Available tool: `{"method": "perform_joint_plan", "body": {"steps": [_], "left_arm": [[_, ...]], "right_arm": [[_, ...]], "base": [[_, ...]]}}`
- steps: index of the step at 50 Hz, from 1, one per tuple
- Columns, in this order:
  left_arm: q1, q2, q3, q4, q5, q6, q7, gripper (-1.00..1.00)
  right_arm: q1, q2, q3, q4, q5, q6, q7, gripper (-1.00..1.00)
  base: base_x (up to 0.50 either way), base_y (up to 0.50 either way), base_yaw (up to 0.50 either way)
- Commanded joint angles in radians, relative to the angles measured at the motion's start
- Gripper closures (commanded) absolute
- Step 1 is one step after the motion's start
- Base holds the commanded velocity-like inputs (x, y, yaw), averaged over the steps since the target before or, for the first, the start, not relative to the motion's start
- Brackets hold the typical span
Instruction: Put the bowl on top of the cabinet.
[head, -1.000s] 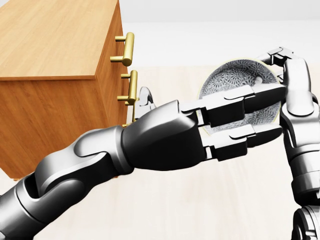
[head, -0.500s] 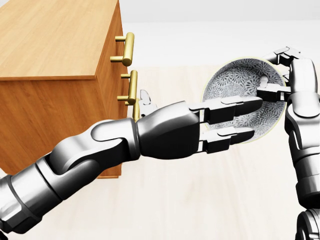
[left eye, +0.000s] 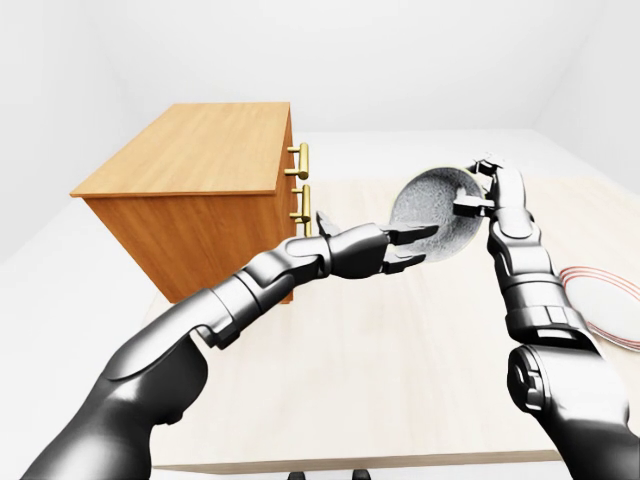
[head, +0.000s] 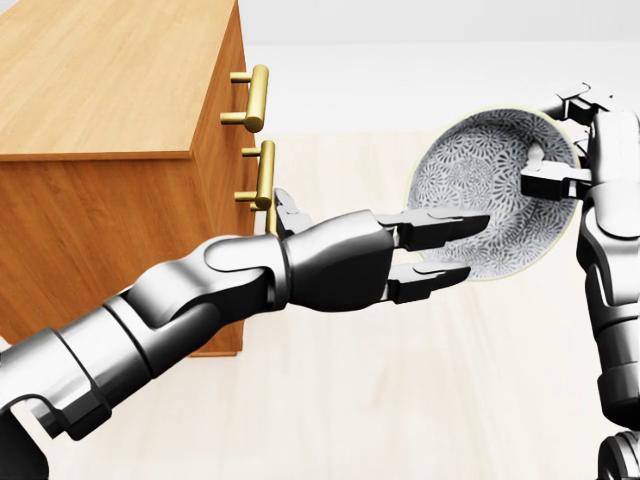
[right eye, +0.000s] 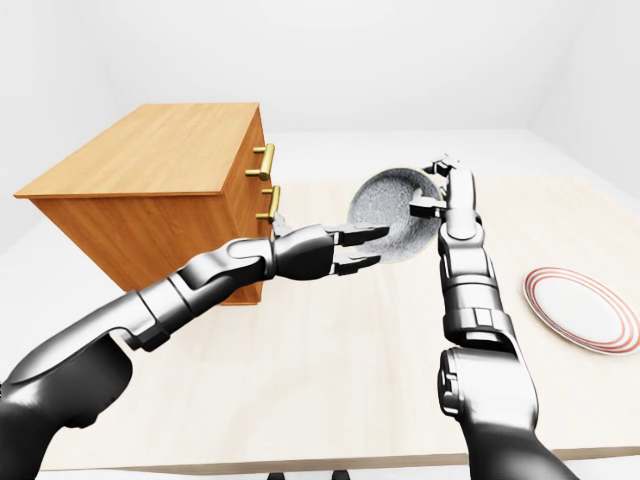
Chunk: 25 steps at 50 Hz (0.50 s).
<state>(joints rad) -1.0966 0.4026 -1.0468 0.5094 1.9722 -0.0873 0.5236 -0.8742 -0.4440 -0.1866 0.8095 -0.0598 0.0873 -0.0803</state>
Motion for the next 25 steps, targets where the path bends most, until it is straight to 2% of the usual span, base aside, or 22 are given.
{"method": "perform_joint_plan", "body": {"steps": [1,10,13,14,16,17,20,22,25], "left_arm": [[-0.035,-0.028,-0.044,0.088,0.0,0.0,0.0,-1.0],[-0.087,-0.076,-0.091,0.233,0.0,0.0,0.0,-1.0],[-0.097,-0.078,-0.123,0.239,0.0,0.0,0.0,-1.0],[-0.114,-0.078,-0.151,0.234,0.0,0.0,0.0,-1.0],[-0.129,-0.079,-0.158,0.22,0.0,0.0,0.0,-1.0],[-0.138,-0.087,-0.143,0.218,0.0,0.0,0.0,-1.0],[-0.158,-0.088,-0.173,0.197,0.0,0.0,0.0,-1.0],[-0.161,-0.1,-0.17,0.183,0.0,0.0,0.0,-1.0],[-0.17,-0.1,-0.215,0.158,0.0,0.0,0.0,-1.0]], "right_arm": [[0.048,0.008,-0.02,-0.119,0.043,0.0,-0.022,1.0],[0.056,0.012,-0.022,-0.131,0.044,0.0,-0.02,1.0],[0.06,0.015,-0.022,-0.133,0.044,0.0,-0.02,1.0],[0.061,0.016,-0.021,-0.126,0.044,0.0,-0.019,1.0],[0.057,0.016,-0.021,-0.115,0.042,0.0,-0.021,1.0],[0.056,0.016,-0.021,-0.114,0.043,0.0,-0.02,1.0],[0.055,0.018,-0.019,-0.108,0.043,0.0,-0.02,1.0],[0.057,0.02,-0.017,-0.097,0.041,0.0,-0.021,1.0],[0.058,0.02,-0.018,-0.096,0.043,0.0,-0.021,1.0]], "base": [[0.0,0.0,0.0],[0.0,0.0,0.0],[0.0,0.0,0.0],[0.0,0.0,0.0],[0.0,0.0,0.0],[0.0,0.0,0.0],[0.0,0.0,0.0],[0.0,0.0,0.0],[0.0,0.0,0.0]]}}
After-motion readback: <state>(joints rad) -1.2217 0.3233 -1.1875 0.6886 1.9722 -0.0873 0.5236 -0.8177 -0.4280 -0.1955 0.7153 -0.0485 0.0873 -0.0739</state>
